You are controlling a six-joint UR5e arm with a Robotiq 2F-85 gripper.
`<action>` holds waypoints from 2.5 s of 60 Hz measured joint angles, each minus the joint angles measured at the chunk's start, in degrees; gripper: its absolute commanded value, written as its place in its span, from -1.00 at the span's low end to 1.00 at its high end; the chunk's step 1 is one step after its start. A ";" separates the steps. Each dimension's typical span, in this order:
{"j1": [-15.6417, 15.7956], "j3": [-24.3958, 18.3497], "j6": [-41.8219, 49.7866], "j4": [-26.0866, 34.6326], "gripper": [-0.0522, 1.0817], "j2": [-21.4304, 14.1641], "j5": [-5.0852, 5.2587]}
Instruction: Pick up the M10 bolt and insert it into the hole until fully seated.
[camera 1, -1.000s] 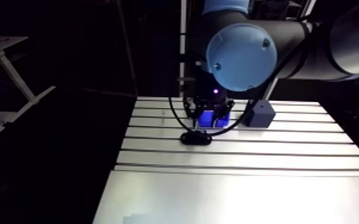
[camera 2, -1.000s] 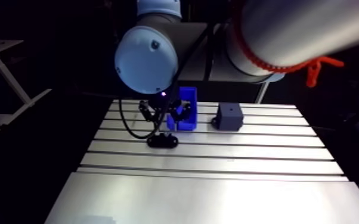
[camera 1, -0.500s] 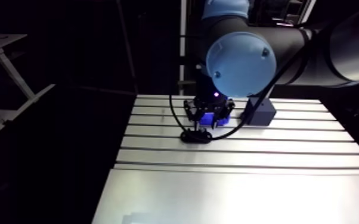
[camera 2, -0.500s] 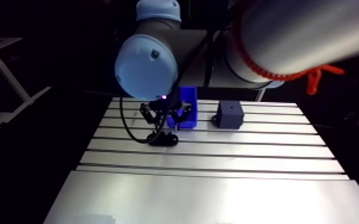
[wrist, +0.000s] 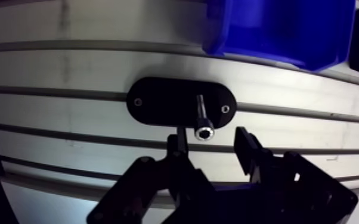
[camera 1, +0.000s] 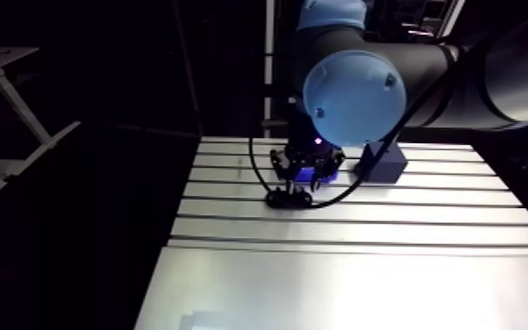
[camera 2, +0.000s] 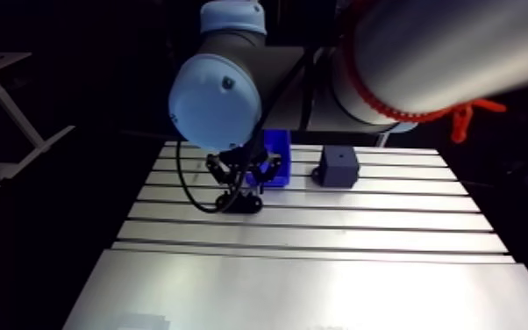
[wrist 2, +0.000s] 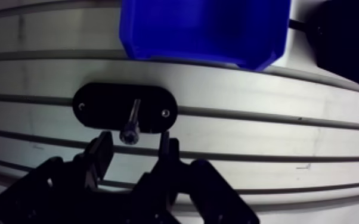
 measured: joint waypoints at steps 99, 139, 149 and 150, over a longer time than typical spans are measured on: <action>0.66 -0.18 -0.06 -1.88 0.03 0.74 -0.71; 0.67 -0.40 -0.18 -1.85 0.17 0.91 -0.75; 0.67 -0.43 -0.19 -1.82 0.19 0.91 -0.70; 0.67 -0.44 -0.19 -1.81 0.19 0.91 -0.70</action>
